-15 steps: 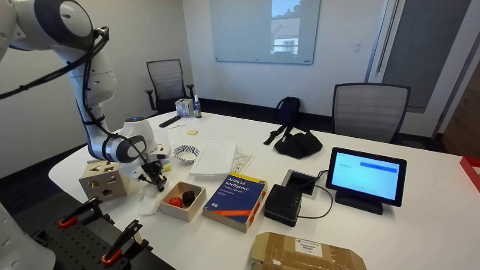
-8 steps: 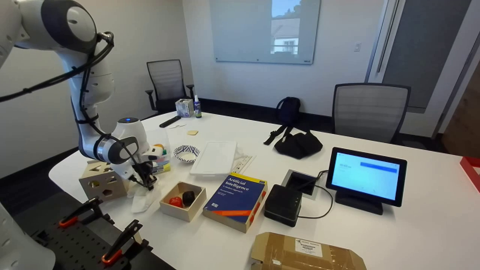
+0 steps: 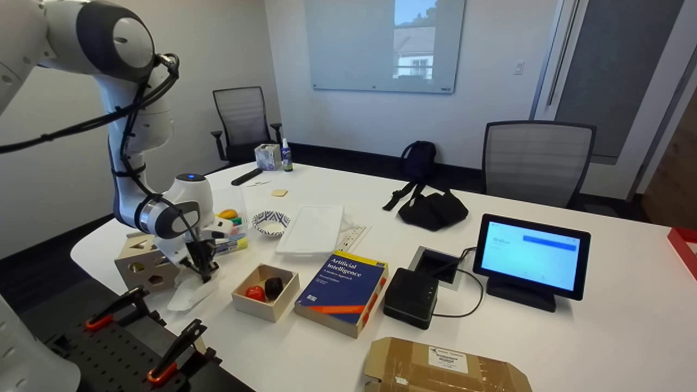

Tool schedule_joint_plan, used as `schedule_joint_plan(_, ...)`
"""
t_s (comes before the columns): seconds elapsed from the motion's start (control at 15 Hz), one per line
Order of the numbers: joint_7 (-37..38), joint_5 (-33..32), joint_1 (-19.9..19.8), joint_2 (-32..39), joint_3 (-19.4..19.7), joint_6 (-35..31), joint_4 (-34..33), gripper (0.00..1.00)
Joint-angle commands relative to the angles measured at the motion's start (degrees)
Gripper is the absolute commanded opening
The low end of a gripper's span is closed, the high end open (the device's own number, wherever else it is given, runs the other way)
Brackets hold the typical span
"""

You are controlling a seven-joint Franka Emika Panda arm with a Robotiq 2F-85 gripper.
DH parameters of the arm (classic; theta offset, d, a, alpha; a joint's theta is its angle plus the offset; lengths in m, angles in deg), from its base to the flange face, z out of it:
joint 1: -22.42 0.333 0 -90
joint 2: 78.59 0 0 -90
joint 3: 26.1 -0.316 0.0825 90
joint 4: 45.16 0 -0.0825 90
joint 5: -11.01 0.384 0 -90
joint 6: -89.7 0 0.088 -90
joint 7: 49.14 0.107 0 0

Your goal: Use the paper towel to wipe the table

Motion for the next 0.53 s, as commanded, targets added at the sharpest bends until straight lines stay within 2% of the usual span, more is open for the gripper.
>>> schedule_joint_plan(0.0,2.7,0.2,9.0,-3.0,9.2,3.3,1.8,0.0)
schedule_joint_plan(0.13,4.4,0.1,15.1,-2.5,15.6,2.3,2.0,0.0)
schedule_joint_plan(0.27,6.1,0.2,19.8,-1.5,20.3,1.2,1.9,0.0)
schedule_joint_plan(0.33,6.9,0.3,21.7,-1.3,22.1,0.6,2.2,0.0)
schedule_joint_plan(0.47,7.4,0.7,22.3,-0.9,22.4,-0.6,2.2,0.0)
